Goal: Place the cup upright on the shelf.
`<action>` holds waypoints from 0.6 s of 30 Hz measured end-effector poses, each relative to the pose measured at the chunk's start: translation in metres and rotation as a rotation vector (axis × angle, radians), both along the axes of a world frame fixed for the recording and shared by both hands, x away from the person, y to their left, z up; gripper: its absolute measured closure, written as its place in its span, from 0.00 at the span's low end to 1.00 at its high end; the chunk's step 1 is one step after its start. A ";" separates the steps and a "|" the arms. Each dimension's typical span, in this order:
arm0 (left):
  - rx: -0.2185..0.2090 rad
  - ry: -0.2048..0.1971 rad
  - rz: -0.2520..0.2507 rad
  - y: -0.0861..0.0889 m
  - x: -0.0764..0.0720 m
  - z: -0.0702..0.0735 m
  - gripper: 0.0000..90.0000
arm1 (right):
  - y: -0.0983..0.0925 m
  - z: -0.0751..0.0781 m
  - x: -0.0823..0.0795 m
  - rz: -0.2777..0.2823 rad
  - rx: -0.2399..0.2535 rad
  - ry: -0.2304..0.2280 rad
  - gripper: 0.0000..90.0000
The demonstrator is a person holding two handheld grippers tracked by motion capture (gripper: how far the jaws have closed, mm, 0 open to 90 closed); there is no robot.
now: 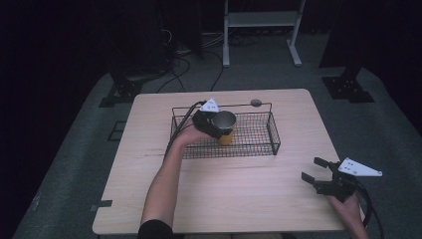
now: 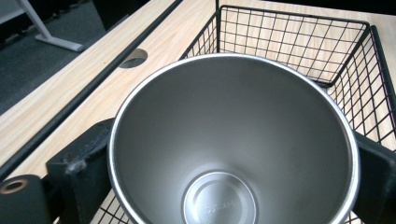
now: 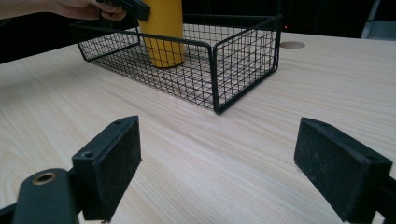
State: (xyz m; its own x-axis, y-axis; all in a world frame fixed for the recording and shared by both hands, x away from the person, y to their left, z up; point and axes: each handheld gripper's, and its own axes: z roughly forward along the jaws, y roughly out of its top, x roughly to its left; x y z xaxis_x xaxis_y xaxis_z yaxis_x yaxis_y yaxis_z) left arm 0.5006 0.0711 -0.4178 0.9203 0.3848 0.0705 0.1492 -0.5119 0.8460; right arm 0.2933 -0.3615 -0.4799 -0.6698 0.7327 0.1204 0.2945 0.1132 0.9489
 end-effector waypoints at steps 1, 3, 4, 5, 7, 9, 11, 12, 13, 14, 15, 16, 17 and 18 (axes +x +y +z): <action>-0.003 -0.001 -0.001 0.000 0.000 0.000 0.05 | 0.000 0.000 0.000 0.000 -0.001 0.000 0.15; -0.009 0.000 -0.002 0.000 -0.001 0.001 0.04 | 0.000 0.000 0.000 0.000 -0.002 0.000 0.15; -0.012 0.000 -0.003 0.000 -0.001 0.002 0.04 | 0.000 0.000 0.000 0.001 -0.002 0.000 0.15; -0.013 -0.002 -0.002 0.000 -0.001 0.003 0.04 | 0.000 0.000 0.000 0.000 -0.002 0.000 0.15; -0.020 -0.004 -0.005 0.001 -0.002 0.004 0.03 | 0.000 0.000 0.000 0.000 -0.003 0.001 0.15; -0.024 -0.008 -0.004 0.001 -0.002 0.005 0.02 | 0.000 0.000 0.000 0.001 -0.003 0.000 0.15; -0.029 -0.012 -0.001 0.001 -0.002 0.005 0.02 | 0.000 0.000 0.000 0.002 0.001 0.000 0.15; -0.032 -0.011 -0.001 0.001 -0.002 0.005 0.02 | -0.001 0.000 0.000 0.003 0.004 -0.002 0.15; -0.035 -0.010 0.000 0.001 -0.002 0.005 0.02 | -0.002 0.000 0.001 0.004 0.008 -0.003 0.15; -0.032 -0.007 0.005 0.001 -0.002 0.005 0.02 | -0.002 0.000 0.001 0.004 0.014 0.000 0.15; -0.033 -0.004 0.004 0.001 -0.002 0.005 0.01 | -0.002 0.000 0.000 0.006 0.015 0.000 0.15; -0.038 -0.002 0.003 0.001 -0.002 0.005 0.01 | -0.002 0.000 0.000 0.007 0.013 -0.002 0.15; -0.040 -0.004 0.007 0.002 -0.002 0.006 0.01 | -0.002 0.000 0.000 0.009 0.011 -0.003 0.15; -0.041 -0.005 0.008 0.003 -0.003 0.007 0.01 | -0.002 0.000 0.001 0.010 0.011 -0.002 0.15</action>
